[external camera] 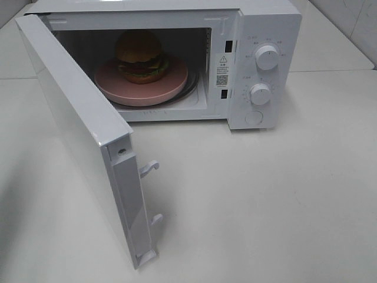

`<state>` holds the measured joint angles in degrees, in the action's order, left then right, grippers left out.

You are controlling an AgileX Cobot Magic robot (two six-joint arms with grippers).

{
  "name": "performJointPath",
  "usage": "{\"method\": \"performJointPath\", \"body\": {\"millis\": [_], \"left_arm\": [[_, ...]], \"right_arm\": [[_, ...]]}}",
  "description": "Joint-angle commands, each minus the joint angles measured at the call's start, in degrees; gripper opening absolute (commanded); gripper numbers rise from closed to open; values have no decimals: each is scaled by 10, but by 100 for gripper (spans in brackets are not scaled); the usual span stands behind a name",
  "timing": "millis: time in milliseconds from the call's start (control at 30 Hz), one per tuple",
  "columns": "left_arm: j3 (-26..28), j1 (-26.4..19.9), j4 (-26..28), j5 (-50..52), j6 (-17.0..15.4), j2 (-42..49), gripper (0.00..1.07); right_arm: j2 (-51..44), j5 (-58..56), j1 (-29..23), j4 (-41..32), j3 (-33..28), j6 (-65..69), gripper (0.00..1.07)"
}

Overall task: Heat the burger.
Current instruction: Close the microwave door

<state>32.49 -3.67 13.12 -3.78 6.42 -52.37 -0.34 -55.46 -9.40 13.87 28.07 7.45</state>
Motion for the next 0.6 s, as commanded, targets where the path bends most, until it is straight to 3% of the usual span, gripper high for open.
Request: {"method": "performJointPath", "body": {"millis": [33, 467, 600], "left_arm": [[3, -1, 3, 49, -1, -21, 0], [3, 1, -40, 219, -11, -138, 0], [3, 2, -80, 258, -56, -175, 0]], "right_arm": [[-15, 5, 2, -3, -1, -7, 75], [-15, 5, 2, -3, -1, -7, 75], [-15, 5, 2, -3, -1, -7, 75]]}}
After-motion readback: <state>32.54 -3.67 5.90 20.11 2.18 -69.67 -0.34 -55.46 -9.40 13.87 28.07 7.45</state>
